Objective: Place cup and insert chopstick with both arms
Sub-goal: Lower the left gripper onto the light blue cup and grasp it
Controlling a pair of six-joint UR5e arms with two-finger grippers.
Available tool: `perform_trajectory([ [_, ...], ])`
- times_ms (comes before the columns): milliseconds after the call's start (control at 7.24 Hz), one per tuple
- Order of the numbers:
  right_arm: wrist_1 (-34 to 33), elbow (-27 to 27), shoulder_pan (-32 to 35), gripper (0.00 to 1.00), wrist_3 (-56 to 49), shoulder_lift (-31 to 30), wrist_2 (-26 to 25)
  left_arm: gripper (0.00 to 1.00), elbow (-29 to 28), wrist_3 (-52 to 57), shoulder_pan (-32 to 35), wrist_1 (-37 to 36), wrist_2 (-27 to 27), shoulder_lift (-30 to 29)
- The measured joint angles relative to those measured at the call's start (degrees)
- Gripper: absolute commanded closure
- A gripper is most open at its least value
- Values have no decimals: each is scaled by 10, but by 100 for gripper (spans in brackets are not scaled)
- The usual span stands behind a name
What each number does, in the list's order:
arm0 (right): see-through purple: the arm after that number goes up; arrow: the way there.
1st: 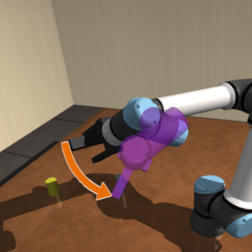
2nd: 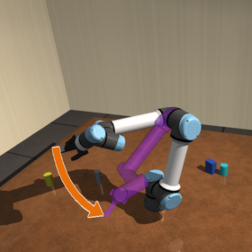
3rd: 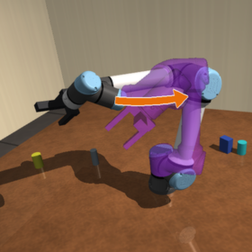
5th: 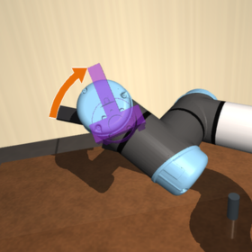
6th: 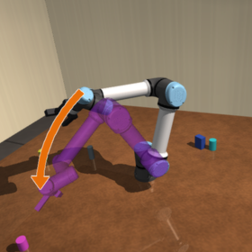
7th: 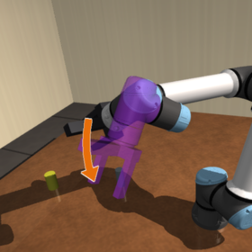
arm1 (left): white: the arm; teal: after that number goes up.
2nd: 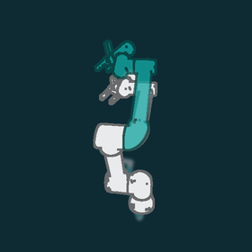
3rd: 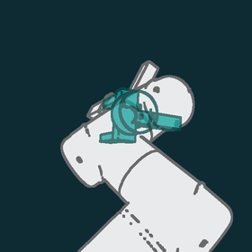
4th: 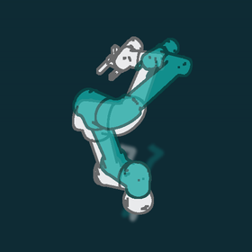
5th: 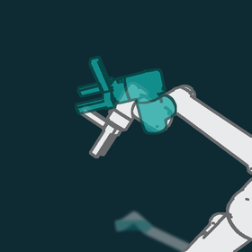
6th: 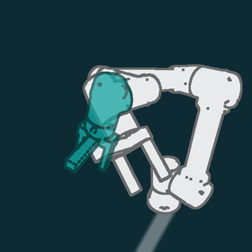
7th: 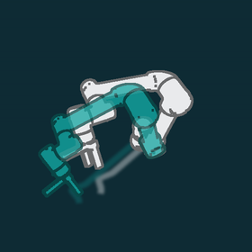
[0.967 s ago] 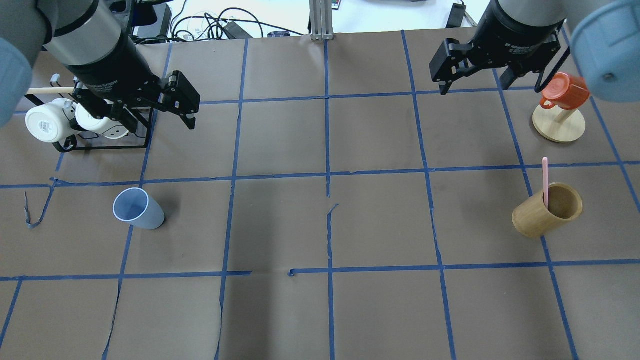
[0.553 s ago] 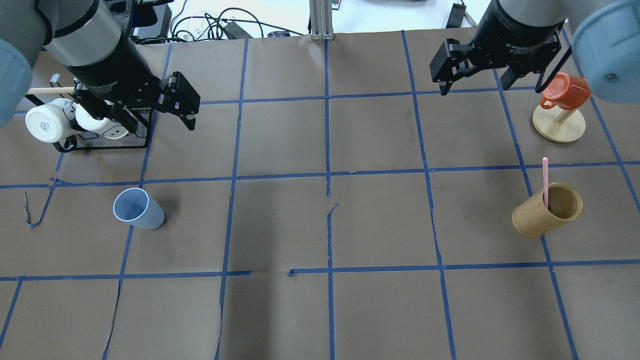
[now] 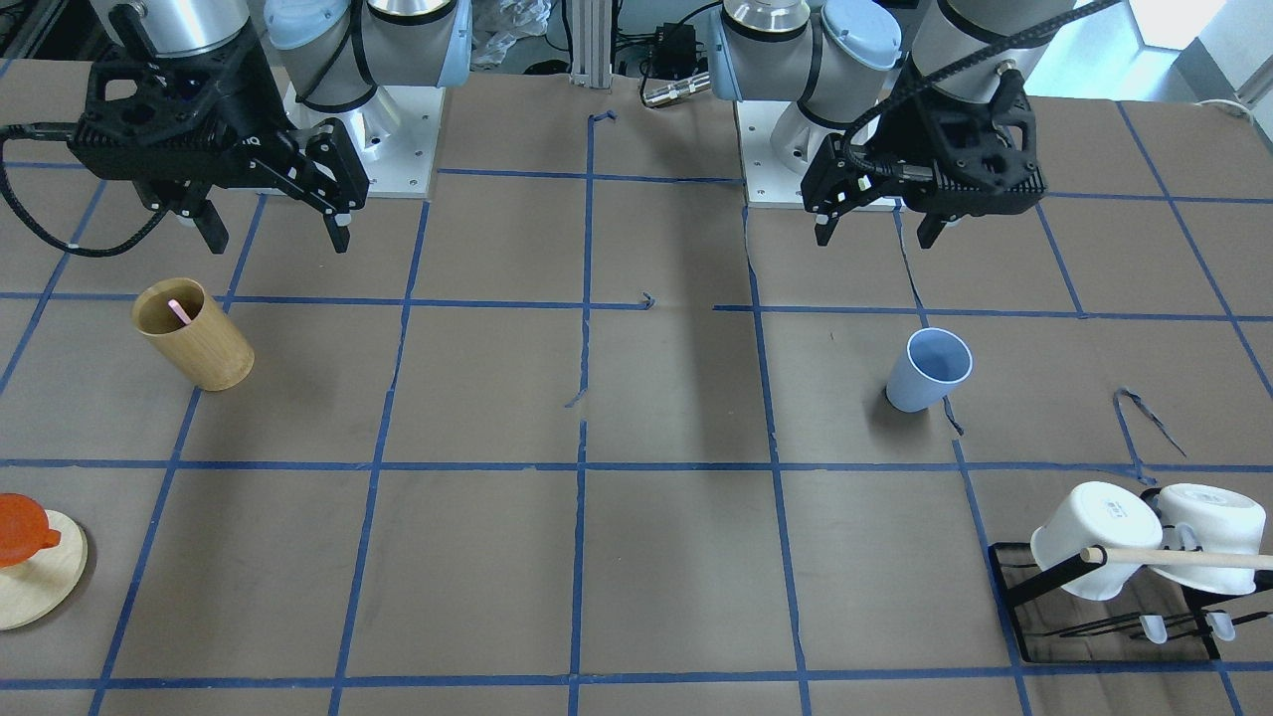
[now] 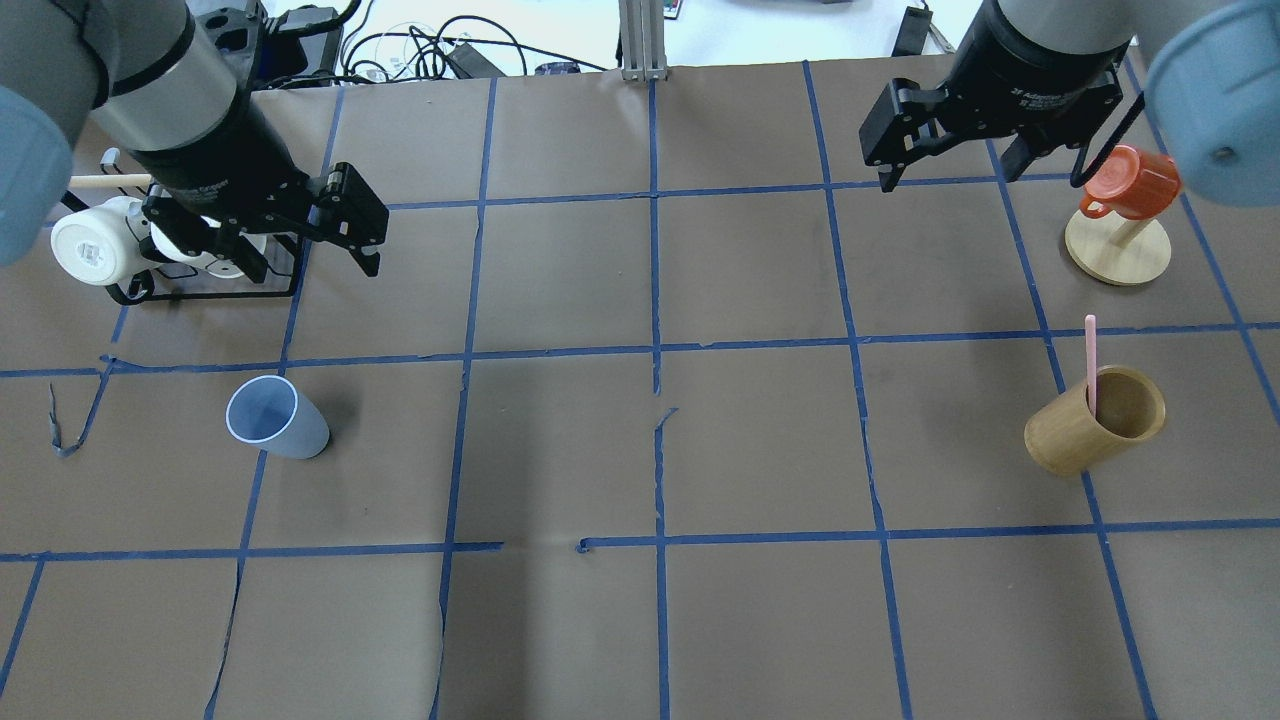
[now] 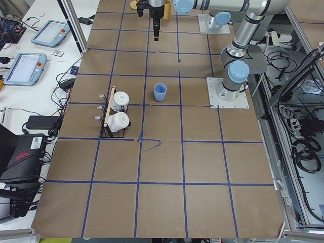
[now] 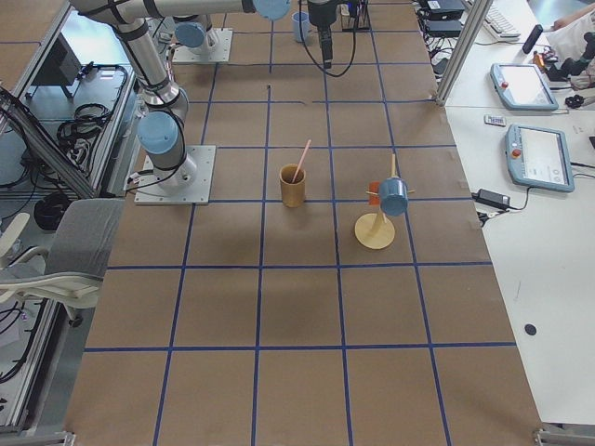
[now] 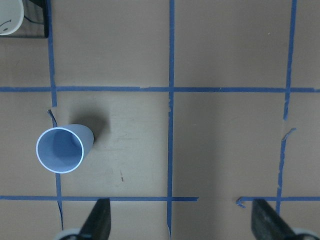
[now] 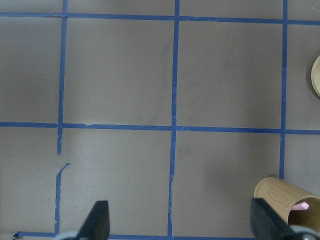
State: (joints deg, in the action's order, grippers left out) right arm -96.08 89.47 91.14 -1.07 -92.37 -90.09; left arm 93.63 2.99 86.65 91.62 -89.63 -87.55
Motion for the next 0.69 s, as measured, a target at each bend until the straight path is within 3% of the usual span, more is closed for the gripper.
perform_trajectory([
  [276, 0, 0, 0, 0, 0, 0, 1, 0, 93, 87, -45, -75, -22, -1],
  [691, 0, 0, 0, 0, 0, 0, 1, 0, 254, 204, -103, -285, -40, -9],
])
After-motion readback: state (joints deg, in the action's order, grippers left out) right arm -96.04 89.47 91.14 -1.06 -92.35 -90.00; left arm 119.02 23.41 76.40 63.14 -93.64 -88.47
